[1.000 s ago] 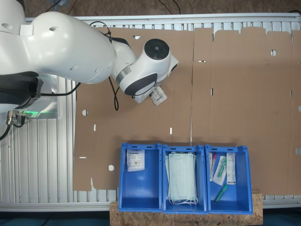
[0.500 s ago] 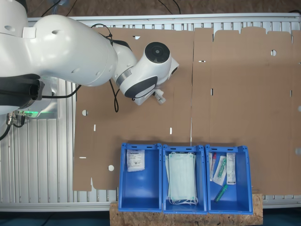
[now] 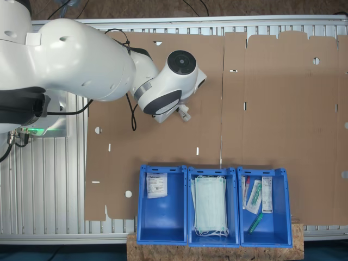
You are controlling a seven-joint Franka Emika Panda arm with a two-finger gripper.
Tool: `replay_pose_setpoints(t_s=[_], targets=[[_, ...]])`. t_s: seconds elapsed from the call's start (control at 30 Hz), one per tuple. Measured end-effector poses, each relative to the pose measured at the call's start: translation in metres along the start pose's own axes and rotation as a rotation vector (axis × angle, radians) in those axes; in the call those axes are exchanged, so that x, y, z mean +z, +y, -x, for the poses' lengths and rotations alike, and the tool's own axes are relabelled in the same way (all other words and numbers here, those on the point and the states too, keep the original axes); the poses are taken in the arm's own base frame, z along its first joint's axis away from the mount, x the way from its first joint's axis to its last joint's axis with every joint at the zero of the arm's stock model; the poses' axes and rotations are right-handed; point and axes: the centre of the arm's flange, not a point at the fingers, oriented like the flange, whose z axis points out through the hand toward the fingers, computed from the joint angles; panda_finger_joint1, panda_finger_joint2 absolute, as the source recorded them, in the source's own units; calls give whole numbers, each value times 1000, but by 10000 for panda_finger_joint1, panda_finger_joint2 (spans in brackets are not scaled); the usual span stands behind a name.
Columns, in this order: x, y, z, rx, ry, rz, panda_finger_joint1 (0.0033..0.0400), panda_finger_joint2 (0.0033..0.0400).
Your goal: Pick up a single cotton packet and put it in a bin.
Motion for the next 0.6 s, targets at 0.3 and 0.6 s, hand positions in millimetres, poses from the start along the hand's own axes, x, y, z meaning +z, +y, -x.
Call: replay_pose_setpoints(t_s=[0.3, 0.6], targets=[[-18, -17, 15, 28, 13, 3, 51, 51], [-76, -15, 43, 95, 37, 84, 53, 53]])
